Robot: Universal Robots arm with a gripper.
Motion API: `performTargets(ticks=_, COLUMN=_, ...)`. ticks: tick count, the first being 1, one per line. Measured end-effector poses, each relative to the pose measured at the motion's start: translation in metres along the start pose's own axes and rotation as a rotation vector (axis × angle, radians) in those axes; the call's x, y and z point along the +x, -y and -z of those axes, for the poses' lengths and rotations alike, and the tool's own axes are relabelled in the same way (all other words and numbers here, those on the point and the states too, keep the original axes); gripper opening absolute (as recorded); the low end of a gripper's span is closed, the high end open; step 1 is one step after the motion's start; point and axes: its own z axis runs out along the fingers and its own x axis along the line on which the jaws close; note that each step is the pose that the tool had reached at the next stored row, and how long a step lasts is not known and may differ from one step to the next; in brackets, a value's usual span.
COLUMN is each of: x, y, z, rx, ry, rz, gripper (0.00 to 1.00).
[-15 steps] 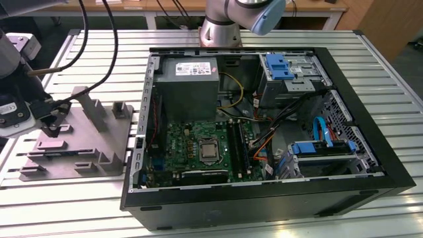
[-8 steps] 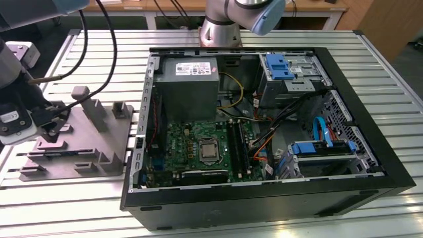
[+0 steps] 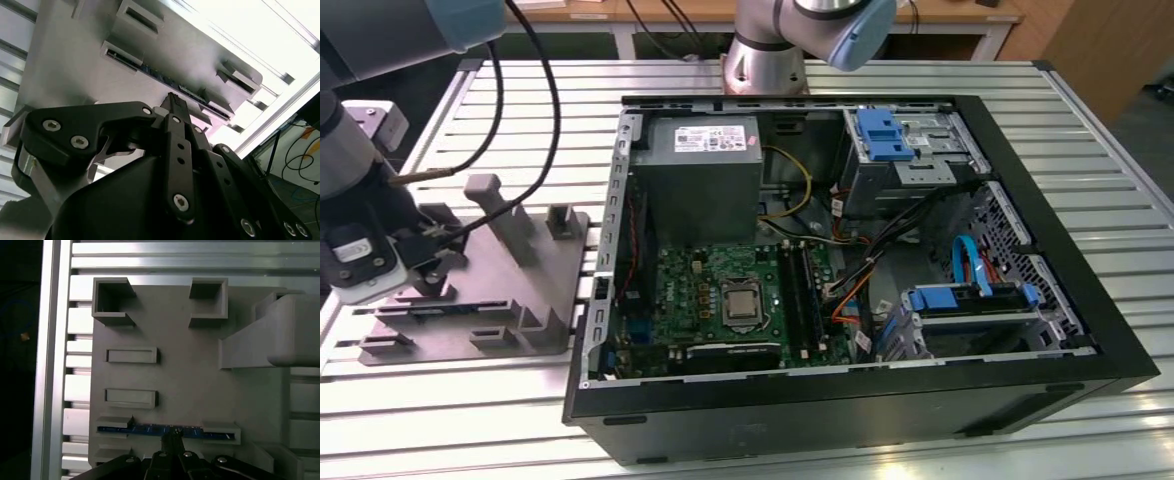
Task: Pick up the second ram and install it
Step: 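Reach for the second ram, then pick up the second ram and move it above second insertion slot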
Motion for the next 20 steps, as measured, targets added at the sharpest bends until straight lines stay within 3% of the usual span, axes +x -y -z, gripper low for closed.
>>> performTargets(ticks=16, x=-0.0002, y=0.0001, z=-0.003, rx=0.0001, ry=-0.0001, rz=0.001, gripper=0.11)
performTargets(ticks=20, x=-0.0002, y=0.0002, z=-0.0031, rx=0.0013, ry=-0.0007, rz=0.02, gripper=0.11)
